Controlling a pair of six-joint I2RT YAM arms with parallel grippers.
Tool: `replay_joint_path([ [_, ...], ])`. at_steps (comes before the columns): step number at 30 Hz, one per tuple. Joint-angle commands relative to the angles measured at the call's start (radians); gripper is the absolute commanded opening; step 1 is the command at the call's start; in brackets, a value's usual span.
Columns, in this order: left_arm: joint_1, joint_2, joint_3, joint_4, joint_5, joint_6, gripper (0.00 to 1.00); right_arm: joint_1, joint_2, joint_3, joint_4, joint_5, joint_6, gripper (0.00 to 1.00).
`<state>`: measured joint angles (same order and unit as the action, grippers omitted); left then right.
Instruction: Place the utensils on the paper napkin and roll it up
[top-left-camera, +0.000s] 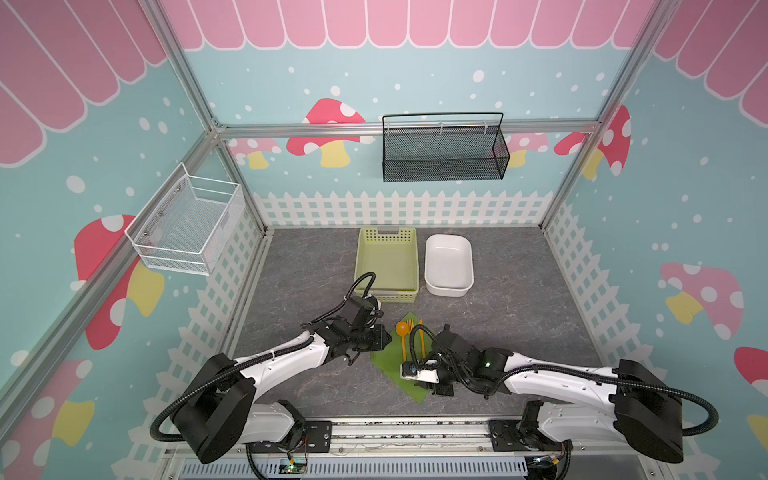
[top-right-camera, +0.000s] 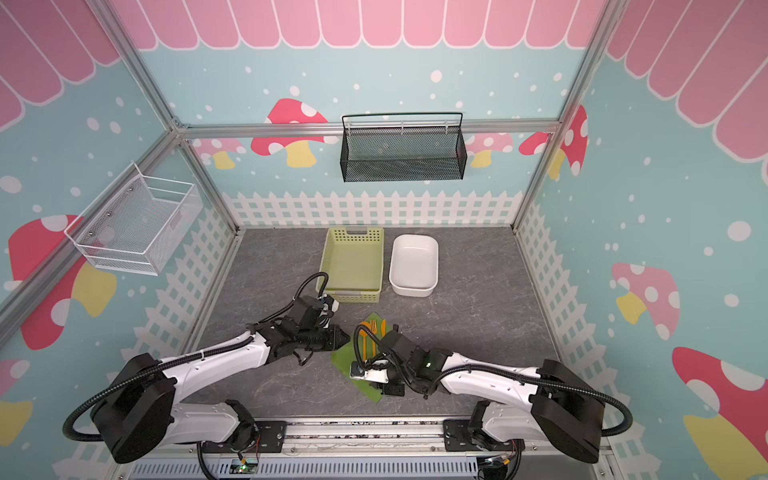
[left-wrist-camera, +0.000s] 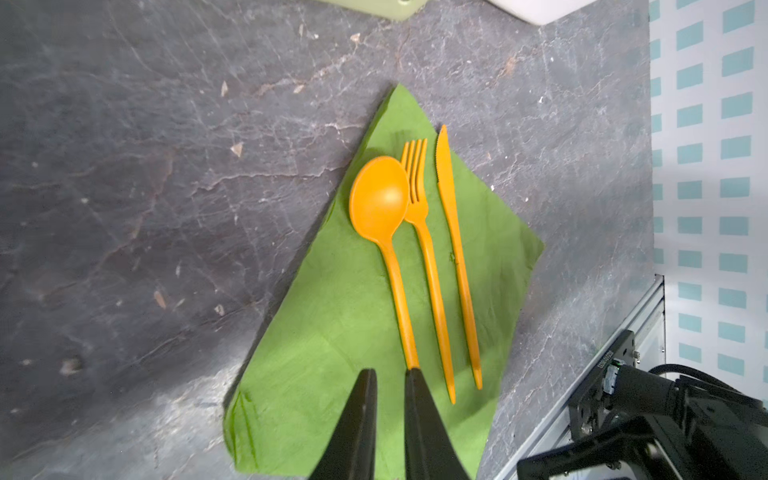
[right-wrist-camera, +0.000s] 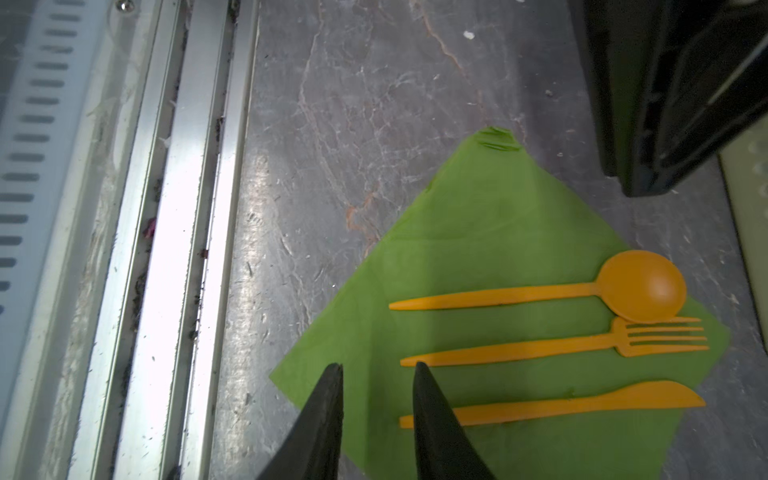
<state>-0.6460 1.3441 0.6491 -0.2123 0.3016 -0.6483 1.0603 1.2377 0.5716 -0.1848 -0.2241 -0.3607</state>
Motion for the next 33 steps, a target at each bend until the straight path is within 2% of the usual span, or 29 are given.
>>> replay_joint_path([
  [1,-0.006,0.012,-0.011,0.016,0.005,-0.018,0.16,0.049,0.032,-0.007,-0.051,0.058,-0.069,0.38],
  [4,-0.006,0.015,-0.017,0.008,0.002,-0.014,0.16,0.085,0.034,-0.021,-0.044,0.102,-0.078,0.46],
  [12,-0.006,0.019,-0.018,-0.024,-0.006,0.000,0.16,0.144,0.038,-0.040,-0.017,0.218,-0.106,0.56],
  [20,-0.007,-0.010,-0.043,-0.030,-0.020,-0.009,0.15,0.184,0.058,-0.063,0.024,0.254,-0.136,0.60],
  [33,-0.008,0.012,-0.038,-0.022,0.023,-0.012,0.15,0.208,0.051,-0.089,0.104,0.320,-0.168,0.60],
])
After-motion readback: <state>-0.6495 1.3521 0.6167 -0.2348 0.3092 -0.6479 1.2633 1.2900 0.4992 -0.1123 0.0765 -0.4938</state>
